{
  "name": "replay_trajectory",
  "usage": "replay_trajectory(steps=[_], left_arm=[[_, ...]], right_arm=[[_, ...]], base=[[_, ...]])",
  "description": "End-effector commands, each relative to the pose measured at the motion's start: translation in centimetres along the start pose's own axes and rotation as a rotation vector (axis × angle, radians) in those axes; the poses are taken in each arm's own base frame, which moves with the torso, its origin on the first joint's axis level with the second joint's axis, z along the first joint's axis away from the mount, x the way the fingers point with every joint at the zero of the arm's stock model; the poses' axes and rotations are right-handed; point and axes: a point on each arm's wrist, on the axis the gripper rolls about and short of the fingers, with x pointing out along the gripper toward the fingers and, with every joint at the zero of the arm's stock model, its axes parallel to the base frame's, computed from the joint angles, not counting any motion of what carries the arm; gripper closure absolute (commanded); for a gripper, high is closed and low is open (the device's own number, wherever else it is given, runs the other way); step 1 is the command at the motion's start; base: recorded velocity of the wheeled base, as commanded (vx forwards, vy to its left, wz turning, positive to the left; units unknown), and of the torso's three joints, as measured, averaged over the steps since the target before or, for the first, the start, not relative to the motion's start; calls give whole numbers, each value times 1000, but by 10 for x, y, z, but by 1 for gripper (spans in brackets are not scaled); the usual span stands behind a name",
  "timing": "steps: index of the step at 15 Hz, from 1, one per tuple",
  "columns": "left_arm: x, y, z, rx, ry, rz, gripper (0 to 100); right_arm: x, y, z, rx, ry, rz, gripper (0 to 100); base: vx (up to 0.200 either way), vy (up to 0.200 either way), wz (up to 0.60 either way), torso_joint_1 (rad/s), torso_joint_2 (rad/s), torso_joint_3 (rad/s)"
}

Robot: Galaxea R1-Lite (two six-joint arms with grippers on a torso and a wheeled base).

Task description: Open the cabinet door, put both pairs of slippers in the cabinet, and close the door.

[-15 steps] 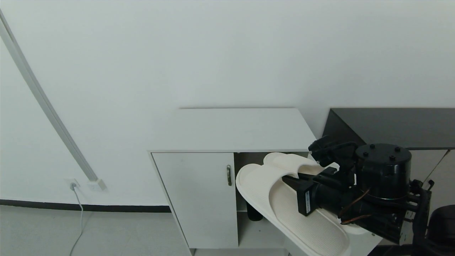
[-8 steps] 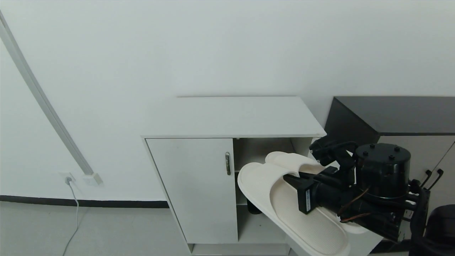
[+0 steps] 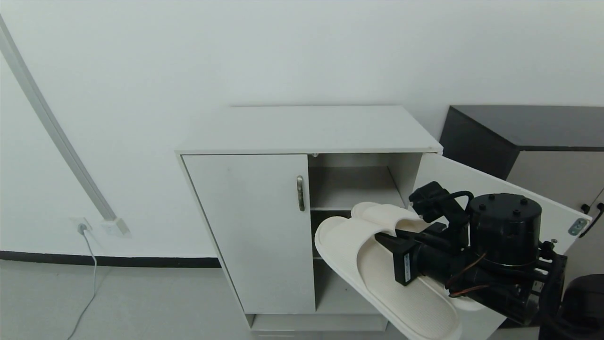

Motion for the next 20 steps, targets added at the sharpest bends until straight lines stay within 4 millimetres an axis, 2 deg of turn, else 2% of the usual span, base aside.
replay_trajectory(steps=[1, 12, 17, 20], left_arm=[[0, 0, 0, -1, 1, 0, 100], [0, 0, 0, -1, -1, 2, 100], [0, 0, 0, -5, 1, 0, 100], [0, 0, 0, -5, -1, 2, 100]], right_arm=[[0, 0, -2, -3, 6, 1, 100], [-2, 2, -7, -20, 26, 11, 100], [2, 3, -12, -18, 27, 15, 100], [4, 3, -15, -20, 36, 18, 100]], base=[[0, 0, 0, -178, 496, 315], [0, 0, 0, -131, 468, 338], [0, 0, 0, -30, 418, 375], [0, 0, 0, 2, 113, 110]])
